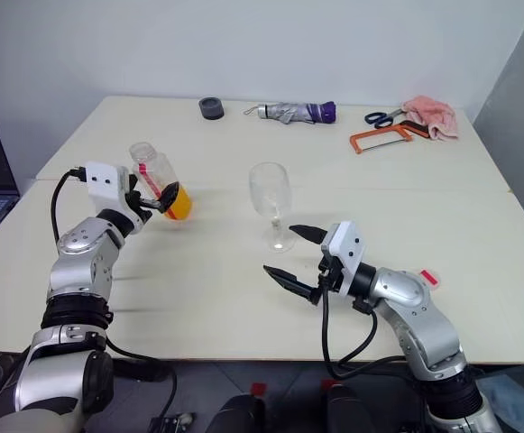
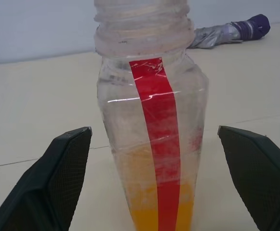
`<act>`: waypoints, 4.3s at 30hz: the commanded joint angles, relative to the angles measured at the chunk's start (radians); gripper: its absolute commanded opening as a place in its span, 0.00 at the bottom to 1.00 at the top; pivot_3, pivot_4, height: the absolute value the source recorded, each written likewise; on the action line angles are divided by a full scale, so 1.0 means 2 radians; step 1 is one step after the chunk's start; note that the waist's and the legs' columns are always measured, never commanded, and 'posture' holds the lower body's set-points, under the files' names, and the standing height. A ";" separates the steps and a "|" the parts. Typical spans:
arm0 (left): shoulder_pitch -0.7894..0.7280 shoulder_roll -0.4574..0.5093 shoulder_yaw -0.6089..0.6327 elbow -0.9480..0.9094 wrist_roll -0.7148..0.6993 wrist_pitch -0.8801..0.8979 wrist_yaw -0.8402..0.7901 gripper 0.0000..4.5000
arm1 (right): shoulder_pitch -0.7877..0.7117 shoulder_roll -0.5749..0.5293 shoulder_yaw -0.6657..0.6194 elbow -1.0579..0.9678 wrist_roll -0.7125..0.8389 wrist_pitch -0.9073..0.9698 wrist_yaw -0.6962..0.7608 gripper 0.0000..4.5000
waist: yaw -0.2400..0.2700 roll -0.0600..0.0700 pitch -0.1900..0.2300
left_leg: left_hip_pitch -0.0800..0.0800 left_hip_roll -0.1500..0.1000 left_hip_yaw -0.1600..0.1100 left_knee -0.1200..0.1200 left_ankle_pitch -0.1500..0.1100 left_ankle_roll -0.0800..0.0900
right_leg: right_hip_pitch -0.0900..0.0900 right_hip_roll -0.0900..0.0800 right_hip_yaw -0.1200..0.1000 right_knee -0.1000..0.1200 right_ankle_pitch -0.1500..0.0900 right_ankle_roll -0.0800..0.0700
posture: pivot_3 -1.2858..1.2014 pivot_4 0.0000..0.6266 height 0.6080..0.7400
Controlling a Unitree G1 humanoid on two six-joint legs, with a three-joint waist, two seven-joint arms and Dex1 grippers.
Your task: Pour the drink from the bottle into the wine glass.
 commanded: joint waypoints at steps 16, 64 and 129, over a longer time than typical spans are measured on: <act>-0.049 0.013 -0.003 0.050 0.019 -0.037 0.000 1.00 | -0.019 0.014 0.008 -0.012 0.003 -0.013 0.003 0.99 | 0.000 0.000 0.000 | 0.000 0.000 0.000 0.000 0.000 0.000 | 0.000 0.000 0.000 0.000 0.000 0.000 | 0.52 0.24 1.00; -0.036 -0.004 0.003 0.016 -0.010 -0.027 -0.029 0.38 | -0.020 0.013 0.013 -0.010 0.000 -0.016 0.001 1.00 | 0.000 0.000 0.000 | 0.000 0.000 0.000 0.000 0.000 0.000 | 0.000 0.000 0.000 0.000 0.000 0.000 | 0.52 0.24 1.00; -0.195 0.064 -0.240 0.080 0.382 -0.434 0.138 0.37 | -0.030 0.016 -0.052 -0.047 0.035 0.008 -0.079 1.00 | 0.000 0.000 0.000 | -0.001 -0.001 0.000 0.000 0.000 0.000 | -0.001 0.000 0.000 0.000 0.000 0.000 | 0.52 0.24 1.00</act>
